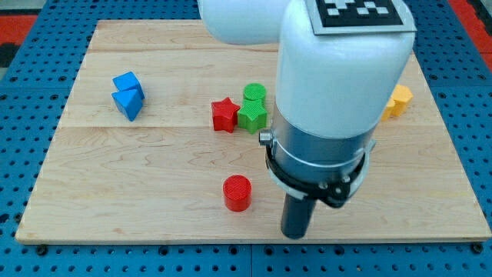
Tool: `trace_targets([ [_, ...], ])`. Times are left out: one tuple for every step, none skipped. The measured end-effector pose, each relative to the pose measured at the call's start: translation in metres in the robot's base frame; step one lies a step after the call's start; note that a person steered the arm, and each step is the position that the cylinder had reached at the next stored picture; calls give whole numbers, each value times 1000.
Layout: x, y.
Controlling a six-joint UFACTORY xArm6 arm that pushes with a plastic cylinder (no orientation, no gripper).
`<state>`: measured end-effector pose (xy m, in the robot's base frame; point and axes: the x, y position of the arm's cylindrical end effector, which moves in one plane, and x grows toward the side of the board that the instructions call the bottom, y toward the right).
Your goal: Separate green circle to the bottom side
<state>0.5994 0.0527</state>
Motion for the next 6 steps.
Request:
trace_targets([
  [-87,21],
  [-187,30],
  [-260,30],
  [-283,-33],
  [-225,-60],
  [-187,-60],
])
